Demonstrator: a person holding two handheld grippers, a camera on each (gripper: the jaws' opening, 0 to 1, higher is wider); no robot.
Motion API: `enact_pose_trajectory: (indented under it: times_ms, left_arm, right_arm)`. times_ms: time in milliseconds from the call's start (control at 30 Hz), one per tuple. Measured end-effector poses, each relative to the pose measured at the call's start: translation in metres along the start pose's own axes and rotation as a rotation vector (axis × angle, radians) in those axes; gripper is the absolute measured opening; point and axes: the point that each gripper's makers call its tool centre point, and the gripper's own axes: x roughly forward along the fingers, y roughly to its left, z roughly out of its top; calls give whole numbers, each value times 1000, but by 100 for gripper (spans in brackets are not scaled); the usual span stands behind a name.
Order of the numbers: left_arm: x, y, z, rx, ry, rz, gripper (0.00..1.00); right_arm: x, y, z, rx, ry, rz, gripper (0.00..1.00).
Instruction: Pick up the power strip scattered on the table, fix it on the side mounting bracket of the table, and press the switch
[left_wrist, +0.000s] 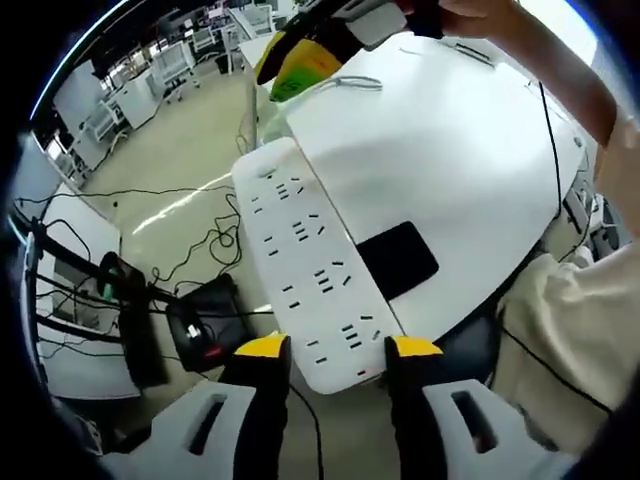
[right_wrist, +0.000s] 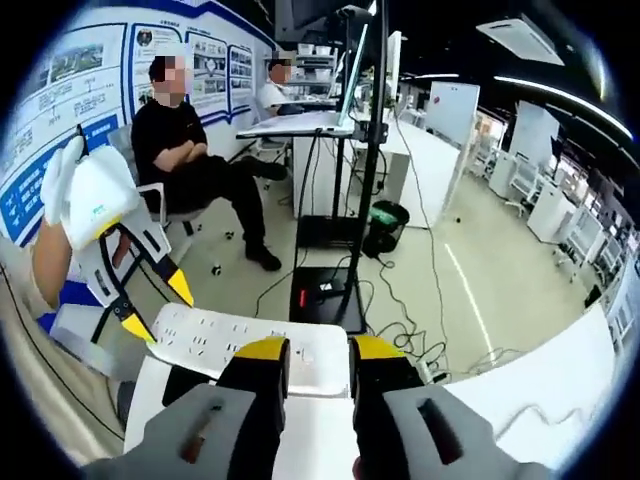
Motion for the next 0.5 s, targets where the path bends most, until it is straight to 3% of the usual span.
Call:
enact_pose_trajectory:
  times_ms: [233, 500]
  left_arm:
    - [-2, 1, -2, -4, -38, 2, 47]
    - [-1, 3, 2, -19, -77, -8, 47]
  right_arm:
    - [-8, -6, 0, 25, -59, -32, 24]
    - [-18, -10, -6, 15, -80, -60, 25]
